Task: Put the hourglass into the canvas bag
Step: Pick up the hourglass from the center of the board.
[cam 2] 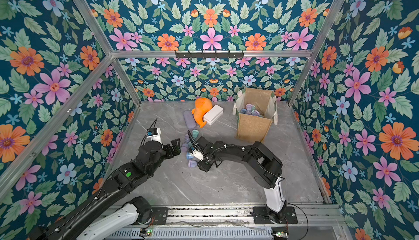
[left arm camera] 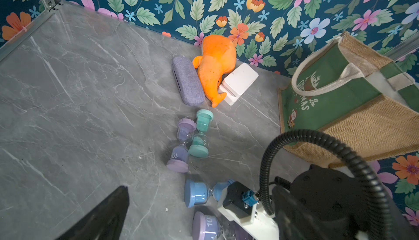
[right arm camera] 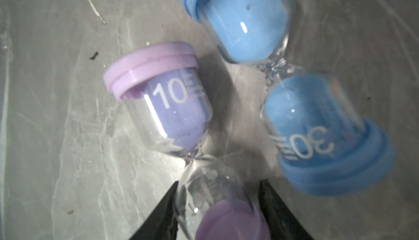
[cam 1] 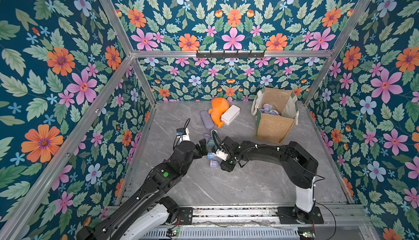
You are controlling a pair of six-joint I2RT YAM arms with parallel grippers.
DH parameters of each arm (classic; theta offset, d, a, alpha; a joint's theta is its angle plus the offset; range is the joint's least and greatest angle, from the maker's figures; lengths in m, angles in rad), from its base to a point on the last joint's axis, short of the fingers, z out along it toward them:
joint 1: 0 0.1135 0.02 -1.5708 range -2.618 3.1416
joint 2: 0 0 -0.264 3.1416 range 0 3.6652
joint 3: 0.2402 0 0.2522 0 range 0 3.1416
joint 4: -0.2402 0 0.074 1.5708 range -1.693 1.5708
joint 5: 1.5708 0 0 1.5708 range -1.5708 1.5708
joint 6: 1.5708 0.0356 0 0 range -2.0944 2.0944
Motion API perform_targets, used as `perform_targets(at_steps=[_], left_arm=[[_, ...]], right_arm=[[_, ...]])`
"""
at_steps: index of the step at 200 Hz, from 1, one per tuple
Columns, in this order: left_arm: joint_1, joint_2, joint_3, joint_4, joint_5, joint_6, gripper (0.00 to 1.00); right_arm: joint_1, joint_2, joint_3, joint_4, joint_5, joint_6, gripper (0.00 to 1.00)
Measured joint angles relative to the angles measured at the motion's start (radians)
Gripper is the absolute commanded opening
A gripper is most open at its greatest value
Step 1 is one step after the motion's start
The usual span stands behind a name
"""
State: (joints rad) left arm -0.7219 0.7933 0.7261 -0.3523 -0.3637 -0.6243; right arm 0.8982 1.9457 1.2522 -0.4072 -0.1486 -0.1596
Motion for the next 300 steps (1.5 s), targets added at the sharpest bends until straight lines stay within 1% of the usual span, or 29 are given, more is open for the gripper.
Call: perform_targets(at_steps=[64, 97, 143, 186, 238, 270, 300], left_arm=[[0.000, 0.005, 0.006, 0.002, 0.000, 0.000, 1.00], [0.000, 0.005, 0.008, 0.001, 0.000, 0.000, 1.00], [0.000, 0.005, 0.018, 0.000, 0.001, 0.001, 1.00], [0.000, 0.003, 0.043, 0.001, 0.005, 0.004, 1.00], [0.000, 0.025, 0.090, 0.009, 0.026, 0.026, 1.00], [0.000, 0.062, 0.120, 0.026, 0.049, 0.035, 1.00], [0.000, 0.114, 0.149, 0.054, 0.076, 0.049, 1.00]], right_arm=[[0.000, -0.021, -0.023, 0.004, -0.001, 0.001, 0.44], [0.001, -0.036, -0.023, -0.002, -0.005, 0.002, 0.41], [0.001, -0.076, -0.025, -0.006, -0.009, 0.013, 0.40], [-0.011, -0.148, -0.032, -0.023, -0.030, 0.034, 0.40], [-0.078, -0.248, -0.016, -0.067, -0.076, 0.084, 0.40], [-0.146, -0.346, 0.018, -0.110, -0.110, 0.135, 0.40], [-0.223, -0.397, 0.086, -0.166, -0.157, 0.188, 0.40]])
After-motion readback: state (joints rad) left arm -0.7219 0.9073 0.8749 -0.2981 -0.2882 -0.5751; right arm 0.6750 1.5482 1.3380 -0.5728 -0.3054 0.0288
